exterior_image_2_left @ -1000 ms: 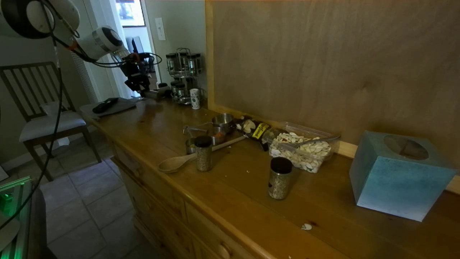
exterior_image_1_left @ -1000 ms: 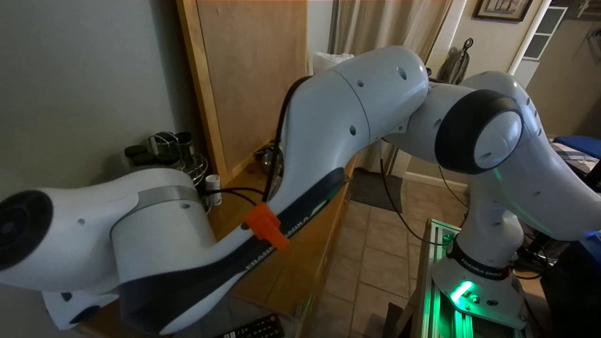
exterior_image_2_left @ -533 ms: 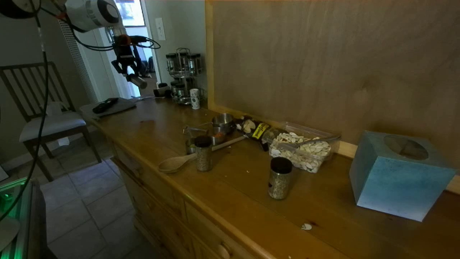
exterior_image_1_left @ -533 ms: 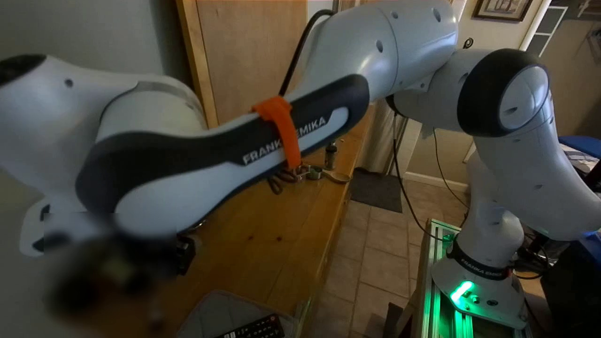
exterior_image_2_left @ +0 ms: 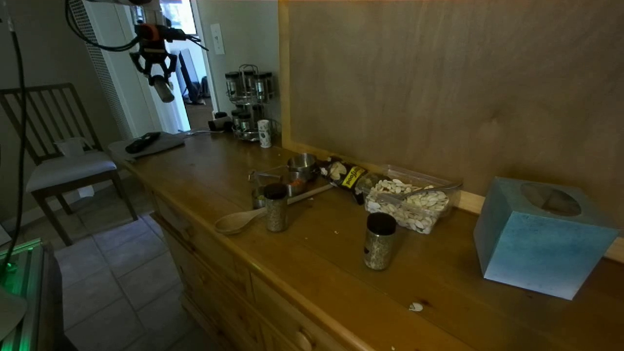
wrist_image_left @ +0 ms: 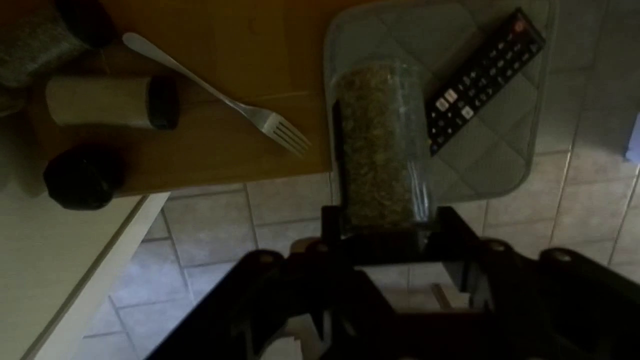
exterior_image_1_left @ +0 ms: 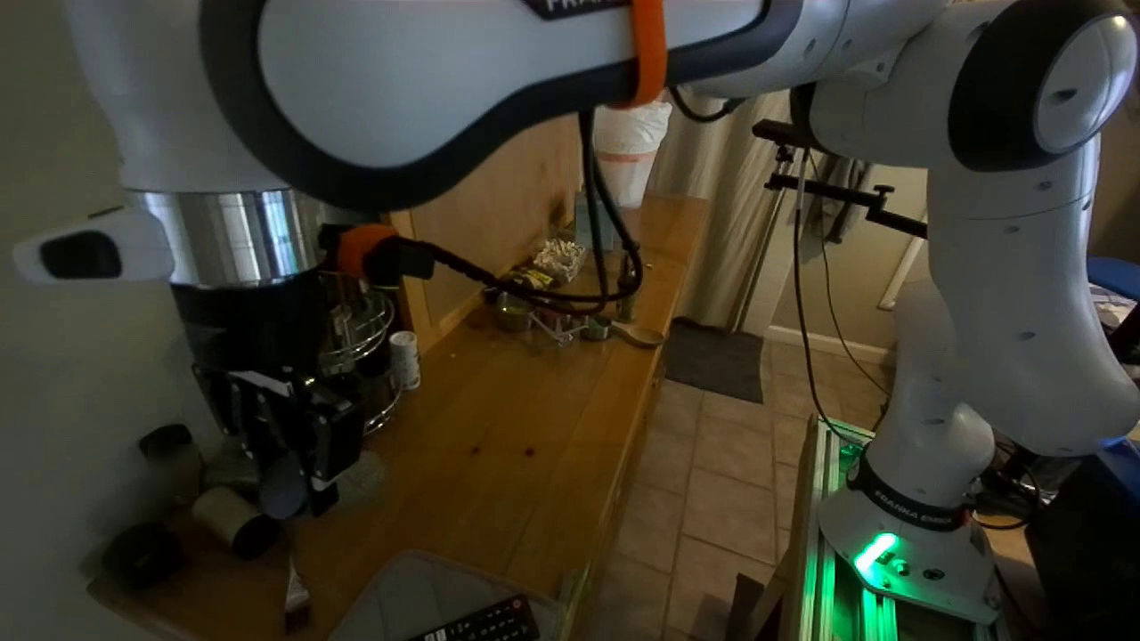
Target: Put the spice bottle on the rack
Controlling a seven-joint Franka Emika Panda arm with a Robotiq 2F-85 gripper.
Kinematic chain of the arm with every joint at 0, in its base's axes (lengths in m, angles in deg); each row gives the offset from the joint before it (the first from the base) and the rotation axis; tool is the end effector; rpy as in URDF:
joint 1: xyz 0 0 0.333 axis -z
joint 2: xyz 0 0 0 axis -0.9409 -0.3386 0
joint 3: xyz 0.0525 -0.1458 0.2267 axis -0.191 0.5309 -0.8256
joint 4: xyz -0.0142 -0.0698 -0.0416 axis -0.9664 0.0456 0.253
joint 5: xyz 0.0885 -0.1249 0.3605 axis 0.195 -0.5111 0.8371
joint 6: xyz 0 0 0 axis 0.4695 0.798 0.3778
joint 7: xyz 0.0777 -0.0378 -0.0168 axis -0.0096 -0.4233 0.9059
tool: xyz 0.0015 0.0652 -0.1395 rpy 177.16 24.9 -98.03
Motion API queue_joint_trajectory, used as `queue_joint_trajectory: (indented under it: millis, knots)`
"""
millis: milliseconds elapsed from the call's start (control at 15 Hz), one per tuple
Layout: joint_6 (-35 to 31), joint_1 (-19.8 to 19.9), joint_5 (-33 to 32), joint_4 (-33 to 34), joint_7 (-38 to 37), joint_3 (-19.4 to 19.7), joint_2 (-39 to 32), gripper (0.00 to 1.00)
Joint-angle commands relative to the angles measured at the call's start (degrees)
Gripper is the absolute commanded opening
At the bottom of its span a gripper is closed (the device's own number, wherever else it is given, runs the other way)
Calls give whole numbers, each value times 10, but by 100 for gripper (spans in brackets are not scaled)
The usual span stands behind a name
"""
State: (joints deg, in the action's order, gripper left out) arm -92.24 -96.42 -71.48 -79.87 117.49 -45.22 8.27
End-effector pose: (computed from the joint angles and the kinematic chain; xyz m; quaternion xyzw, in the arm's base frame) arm 0.4998 0.4550 0.3876 -0.6983 -0.7123 -0.0222 0.0672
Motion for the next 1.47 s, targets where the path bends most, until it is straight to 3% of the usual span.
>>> queue_joint_trajectory:
  millis: [0,467,733,800,1000,1267,1333,1400]
  knots:
    - [-111,37,94,-139,-23,-14,96,25]
    - [-325,85,243,-327,-38,-31,207,25]
    - [-466,96,370,-449,-7,-35,266,25]
    - [-407,86,304,-366,-30,-27,209,50]
    - [-452,84,343,-425,-21,-22,240,50]
    - [-454,82,346,-433,-21,-20,250,50]
    - [-454,82,347,-433,-21,-20,250,25]
    - [-462,84,357,-432,-24,-18,250,25]
